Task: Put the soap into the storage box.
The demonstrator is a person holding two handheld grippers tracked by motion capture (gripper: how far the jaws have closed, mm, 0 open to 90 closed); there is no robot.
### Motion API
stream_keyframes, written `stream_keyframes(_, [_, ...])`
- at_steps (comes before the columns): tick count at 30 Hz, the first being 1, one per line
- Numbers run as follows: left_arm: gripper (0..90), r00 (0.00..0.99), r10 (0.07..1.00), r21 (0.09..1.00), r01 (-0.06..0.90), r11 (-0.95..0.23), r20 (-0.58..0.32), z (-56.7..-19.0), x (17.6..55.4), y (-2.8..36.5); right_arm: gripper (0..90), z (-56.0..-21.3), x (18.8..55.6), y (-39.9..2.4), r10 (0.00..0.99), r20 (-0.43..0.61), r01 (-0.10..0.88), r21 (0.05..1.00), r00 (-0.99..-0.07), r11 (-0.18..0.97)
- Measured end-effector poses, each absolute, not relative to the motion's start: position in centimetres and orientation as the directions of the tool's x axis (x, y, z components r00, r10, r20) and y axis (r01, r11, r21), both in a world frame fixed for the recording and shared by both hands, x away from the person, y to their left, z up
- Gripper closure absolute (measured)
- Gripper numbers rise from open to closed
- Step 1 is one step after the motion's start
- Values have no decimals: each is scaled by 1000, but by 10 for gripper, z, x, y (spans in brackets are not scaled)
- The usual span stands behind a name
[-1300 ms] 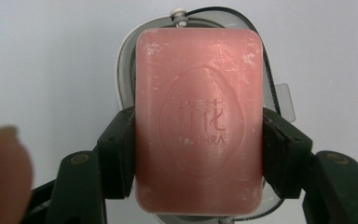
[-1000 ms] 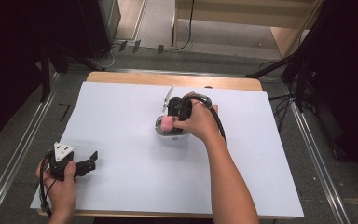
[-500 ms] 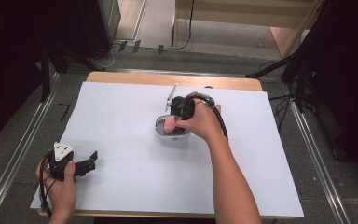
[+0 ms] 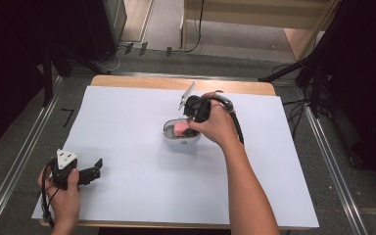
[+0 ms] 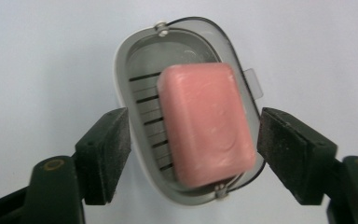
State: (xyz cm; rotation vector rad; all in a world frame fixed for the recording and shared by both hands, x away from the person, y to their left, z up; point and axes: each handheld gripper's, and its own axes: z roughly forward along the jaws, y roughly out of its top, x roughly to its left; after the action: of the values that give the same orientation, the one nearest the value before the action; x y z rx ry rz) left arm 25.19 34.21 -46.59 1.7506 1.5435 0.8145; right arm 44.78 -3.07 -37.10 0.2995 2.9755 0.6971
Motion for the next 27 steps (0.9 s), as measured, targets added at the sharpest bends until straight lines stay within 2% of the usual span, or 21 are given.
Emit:
stream_keyframes(6, [42,110,994,806,585,-88,29,-466,252,342,183,-369,444,-44,253,-41,203,476,-967,855])
stream_keyframes(8, [42,110,994,806,585,-89,29,-466,252,342,139,-371,439,-48,305,-110,213,500,-946,839])
stream_keyframes(9, [42,109,994,806,585,-88,29,-466,252,342,151,-372,438,-52,322,-121,218,515,-939,829])
stream_keyframes(10, [42,110,994,807,585,-88,29,-466,252,342,162,-373,438,-56,338,-103,237,527,-935,816])
stream_keyframes(11, [42,110,993,806,585,-89,30,-466,252,342,158,-376,436,-62,349,-43,269,554,-936,788])
stream_keyframes(13, [42,112,993,806,585,-90,30,-466,252,342,147,-377,434,-65,354,-26,280,558,-935,781])
stream_keyframes(18, [42,111,993,806,585,-90,31,-466,252,342,126,-381,427,-82,390,2,322,568,-921,757])
stream_keyframes(27, [42,114,993,807,584,-93,33,-466,252,342,7,-394,417,-101,424,12,356,566,-906,744])
